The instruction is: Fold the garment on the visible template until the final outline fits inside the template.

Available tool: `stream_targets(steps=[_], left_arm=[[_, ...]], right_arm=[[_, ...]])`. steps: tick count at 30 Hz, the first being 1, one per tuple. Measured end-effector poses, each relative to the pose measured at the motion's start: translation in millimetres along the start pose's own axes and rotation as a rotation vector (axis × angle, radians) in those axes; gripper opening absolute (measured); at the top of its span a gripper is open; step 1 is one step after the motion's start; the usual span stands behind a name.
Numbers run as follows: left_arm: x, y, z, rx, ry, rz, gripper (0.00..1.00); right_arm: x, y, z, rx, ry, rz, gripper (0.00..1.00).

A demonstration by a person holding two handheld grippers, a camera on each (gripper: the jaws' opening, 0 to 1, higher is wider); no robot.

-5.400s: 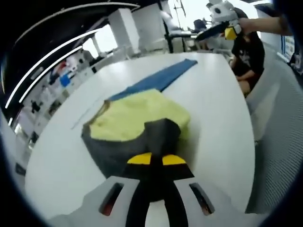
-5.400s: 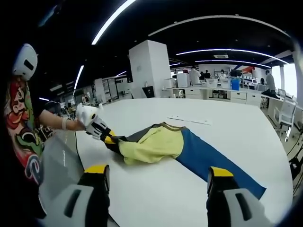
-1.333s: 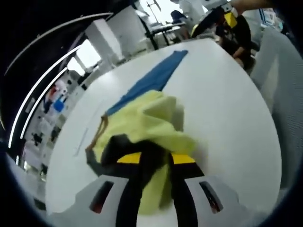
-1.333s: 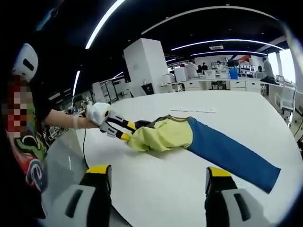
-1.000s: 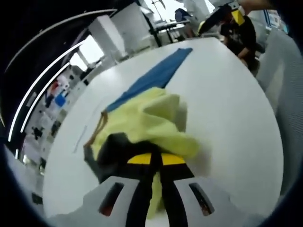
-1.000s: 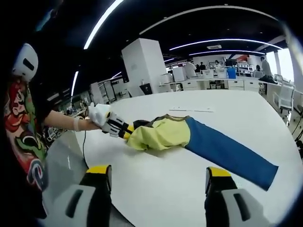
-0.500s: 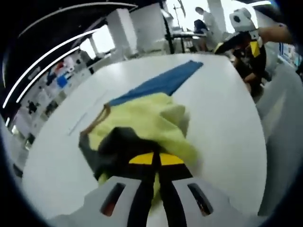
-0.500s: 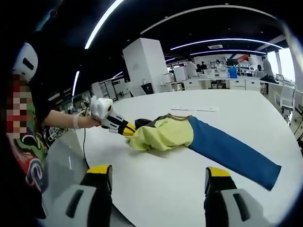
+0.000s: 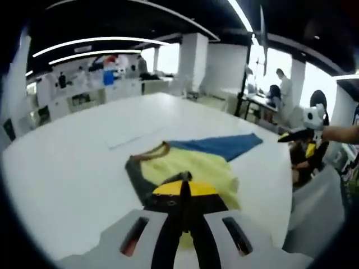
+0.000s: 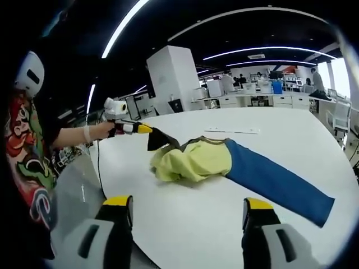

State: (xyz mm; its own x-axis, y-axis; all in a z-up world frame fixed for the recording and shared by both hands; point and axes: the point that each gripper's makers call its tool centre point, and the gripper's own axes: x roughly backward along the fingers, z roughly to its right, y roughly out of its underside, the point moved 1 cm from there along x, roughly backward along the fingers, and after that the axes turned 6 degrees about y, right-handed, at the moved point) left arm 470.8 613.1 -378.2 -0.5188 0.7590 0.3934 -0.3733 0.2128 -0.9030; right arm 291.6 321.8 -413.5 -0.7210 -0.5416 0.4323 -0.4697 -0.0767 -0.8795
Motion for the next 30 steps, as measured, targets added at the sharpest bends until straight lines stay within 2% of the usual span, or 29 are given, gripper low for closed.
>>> stream_targets(steps=[8,12,15,18,24,30], left_arm=[[32,-12.6,-40.3,-0.002,-0.087,0.014,0.00],[45,-13.0,-56.1,0.003,-0.124,0.022,0.00],[52,-12.0,-59.7,0.010,-0.142,0.027,0.00],[67,-4.4,-75.2,0.031,-0.166,0.025,0.00],[89,10.0,-91.7,0.084,-0.220,0.016,0.00],[115,33.6,-110.3,0.132,-0.280,-0.016,0.00]], right_arm=[[-1,1.4,-3,-0.001,-0.003,-0.006,0.80],[-2,2.3,-5,0.001,-0.005,-0.011,0.80],[-2,2.7,-6,-0.001,-0.005,-0.013,0.80],[-3,3.3,-7,0.001,-0.006,-0.018,0.80],[-4,3.2,-8,0.001,-0.007,-0.019,0.80],[-8,2.3,-11,0.006,-0.018,-0.023,0.79]])
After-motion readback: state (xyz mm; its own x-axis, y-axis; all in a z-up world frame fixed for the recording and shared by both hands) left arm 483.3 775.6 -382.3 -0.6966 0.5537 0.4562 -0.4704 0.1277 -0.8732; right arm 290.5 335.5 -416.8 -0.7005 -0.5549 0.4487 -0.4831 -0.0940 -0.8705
